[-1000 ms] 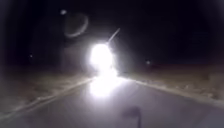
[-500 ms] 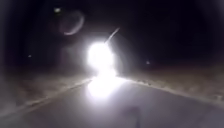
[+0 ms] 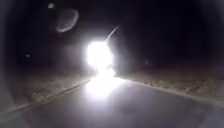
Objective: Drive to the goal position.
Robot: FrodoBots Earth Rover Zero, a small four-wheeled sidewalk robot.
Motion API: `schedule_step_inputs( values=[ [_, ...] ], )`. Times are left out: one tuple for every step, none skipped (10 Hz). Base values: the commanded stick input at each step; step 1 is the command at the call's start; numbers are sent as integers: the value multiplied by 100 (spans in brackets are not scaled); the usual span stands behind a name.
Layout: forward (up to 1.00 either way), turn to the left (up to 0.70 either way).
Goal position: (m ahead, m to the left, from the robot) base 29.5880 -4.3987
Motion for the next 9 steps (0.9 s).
schedule_step_inputs(
  values=[
    [100,5],
    [100,5],
    [100,5],
    [100,5],
    [100,5],
    [100,5],
    [100,5],
    [100,5],
    [100,5]
  ],
)
